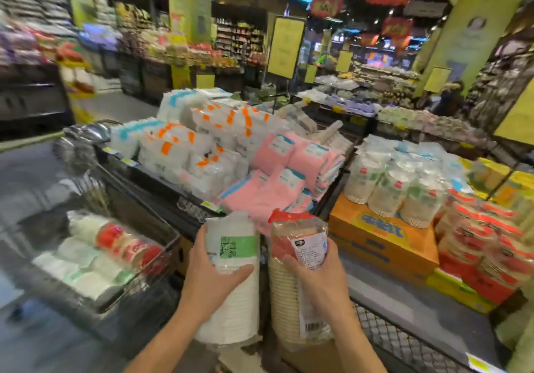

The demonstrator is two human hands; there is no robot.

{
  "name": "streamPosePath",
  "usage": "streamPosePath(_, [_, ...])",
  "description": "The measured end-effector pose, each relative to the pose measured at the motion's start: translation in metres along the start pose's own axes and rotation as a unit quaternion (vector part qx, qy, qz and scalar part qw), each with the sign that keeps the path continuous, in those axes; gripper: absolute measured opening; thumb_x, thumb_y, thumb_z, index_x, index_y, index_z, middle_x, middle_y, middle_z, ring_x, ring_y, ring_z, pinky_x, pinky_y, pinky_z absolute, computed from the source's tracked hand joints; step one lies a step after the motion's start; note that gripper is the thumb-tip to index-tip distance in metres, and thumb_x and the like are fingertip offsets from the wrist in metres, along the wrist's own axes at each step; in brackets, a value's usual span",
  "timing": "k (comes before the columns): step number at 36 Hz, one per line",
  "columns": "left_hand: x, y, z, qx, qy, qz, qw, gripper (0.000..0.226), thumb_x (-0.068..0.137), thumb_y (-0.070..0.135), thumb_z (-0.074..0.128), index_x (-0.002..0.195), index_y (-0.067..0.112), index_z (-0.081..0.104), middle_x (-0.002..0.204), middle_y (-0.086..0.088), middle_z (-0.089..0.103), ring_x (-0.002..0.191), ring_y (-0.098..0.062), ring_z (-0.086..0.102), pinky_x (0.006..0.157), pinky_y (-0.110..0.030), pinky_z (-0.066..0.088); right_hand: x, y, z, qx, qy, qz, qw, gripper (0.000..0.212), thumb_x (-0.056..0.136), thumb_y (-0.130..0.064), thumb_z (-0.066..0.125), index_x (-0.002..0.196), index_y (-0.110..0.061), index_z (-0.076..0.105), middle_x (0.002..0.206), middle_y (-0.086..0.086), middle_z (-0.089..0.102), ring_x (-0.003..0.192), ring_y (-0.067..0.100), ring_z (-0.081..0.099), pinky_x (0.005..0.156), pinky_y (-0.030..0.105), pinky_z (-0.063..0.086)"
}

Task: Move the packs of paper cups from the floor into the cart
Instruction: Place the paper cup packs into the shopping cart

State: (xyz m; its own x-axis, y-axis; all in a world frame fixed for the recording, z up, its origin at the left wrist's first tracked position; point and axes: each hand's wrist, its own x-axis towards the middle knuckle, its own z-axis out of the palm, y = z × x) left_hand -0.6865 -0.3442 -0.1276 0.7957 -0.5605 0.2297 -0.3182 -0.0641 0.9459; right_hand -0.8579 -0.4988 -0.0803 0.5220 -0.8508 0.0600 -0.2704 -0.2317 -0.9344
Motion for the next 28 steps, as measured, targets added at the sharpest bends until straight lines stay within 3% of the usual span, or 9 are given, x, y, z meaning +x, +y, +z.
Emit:
streamPosePath(3, [0.012, -0.024, -0.072, 0.012, 0.052, -0.021, 0.998, 0.118, 0.050, 0.057, 0.090, 0.147, 0.048, 0.024, 0.138, 0.010, 0.048, 0.122, -0.014, 0.054, 0.102, -0.045, 0.051, 0.006, -0.029, 0.077, -0.008, -0.049, -0.029, 0.998, 0.066, 0.073, -0.036, 0.097, 0.118, -0.043, 0.050, 0.110, -0.026, 0.067, 0.094, -0.014, 0.061, 0.073, 0.012, 0.045])
streamPosePath(6, [0.020, -0.046, -0.137, 0.032, 0.113, -0.047, 0.992, 0.124, 0.050, 0.056, 0.090, 0.151, 0.044, 0.020, 0.141, 0.006, 0.045, 0.123, -0.014, 0.053, 0.103, -0.043, 0.048, 0.008, -0.053, 0.149, -0.010, -0.091, -0.055, 0.994, 0.058, 0.075, -0.028, 0.097, 0.106, -0.043, 0.051, 0.104, -0.032, 0.059, 0.092, -0.009, 0.060, 0.079, 0.023, 0.046])
streamPosePath(8, [0.023, -0.058, -0.173, 0.023, 0.139, -0.063, 0.988, 0.124, 0.052, 0.049, 0.093, 0.152, 0.044, 0.018, 0.141, 0.008, 0.045, 0.117, -0.004, 0.056, 0.102, -0.036, 0.049, 0.008, -0.069, 0.192, -0.002, -0.113, -0.066, 0.991, 0.057, 0.074, -0.022, 0.098, 0.101, -0.043, 0.052, 0.103, -0.031, 0.060, 0.087, -0.015, 0.062, 0.085, 0.023, 0.050])
streamPosePath(11, [0.030, -0.072, -0.217, 0.029, 0.178, -0.087, 0.980, 0.124, 0.049, 0.054, 0.091, 0.149, 0.051, 0.018, 0.139, 0.012, 0.047, 0.119, -0.005, 0.056, 0.103, -0.035, 0.049, 0.011, -0.089, 0.248, 0.004, -0.157, -0.083, 0.984, 0.057, 0.073, -0.023, 0.098, 0.104, -0.043, 0.054, 0.102, -0.035, 0.059, 0.083, -0.029, 0.061, 0.074, -0.002, 0.044])
streamPosePath(14, [0.038, -0.088, -0.250, 0.034, 0.203, -0.100, 0.974, 0.113, 0.051, 0.050, 0.094, 0.139, 0.057, 0.023, 0.134, 0.018, 0.047, 0.118, -0.001, 0.054, 0.102, -0.024, 0.047, 0.019, -0.100, 0.293, -0.003, -0.204, -0.091, 0.975, 0.068, 0.071, -0.036, 0.097, 0.120, -0.039, 0.050, 0.104, -0.036, 0.056, 0.091, -0.016, 0.060, 0.077, 0.010, 0.044])
streamPosePath(17, [0.048, -0.107, -0.276, 0.036, 0.227, -0.131, 0.964, 0.129, 0.041, 0.066, 0.090, 0.149, 0.047, 0.021, 0.140, 0.010, 0.048, 0.125, -0.010, 0.055, 0.106, -0.039, 0.049, 0.033, -0.104, 0.333, -0.010, -0.234, -0.094, 0.968, 0.076, 0.069, -0.041, 0.098, 0.128, -0.036, 0.049, 0.108, -0.029, 0.062, 0.098, -0.007, 0.063, 0.084, 0.024, 0.049])
streamPosePath(20, [0.059, -0.121, -0.293, 0.021, 0.254, -0.151, 0.955, 0.116, 0.040, 0.056, 0.093, 0.135, 0.056, 0.026, 0.130, 0.013, 0.054, 0.113, -0.007, 0.061, 0.096, -0.030, 0.049, 0.059, -0.098, 0.371, -0.016, -0.265, -0.092, 0.960, 0.083, 0.068, -0.040, 0.099, 0.133, -0.035, 0.048, 0.115, -0.018, 0.069, 0.103, 0.001, 0.068, 0.084, 0.028, 0.050])
streamPosePath(24, [0.084, -0.147, -0.311, 0.027, 0.288, -0.194, 0.937, 0.127, 0.034, 0.062, 0.090, 0.143, 0.046, 0.025, 0.130, 0.003, 0.058, 0.111, -0.017, 0.063, 0.099, -0.044, 0.052, 0.098, -0.102, 0.415, -0.019, -0.295, -0.098, 0.950, 0.085, 0.070, -0.041, 0.098, 0.134, -0.032, 0.044, 0.114, -0.019, 0.065, 0.097, -0.012, 0.059, 0.074, 0.013, 0.043])
streamPosePath(28, [0.121, -0.167, -0.320, 0.020, 0.319, -0.231, 0.919, 0.132, 0.035, 0.058, 0.093, 0.147, 0.035, 0.028, 0.127, 0.003, 0.061, 0.107, -0.013, 0.065, 0.092, -0.038, 0.054, 0.146, -0.100, 0.456, -0.020, -0.324, -0.101, 0.941, 0.088, 0.069, -0.045, 0.097, 0.136, -0.033, 0.042, 0.114, -0.019, 0.063, 0.097, -0.011, 0.057, 0.072, 0.014, 0.042])
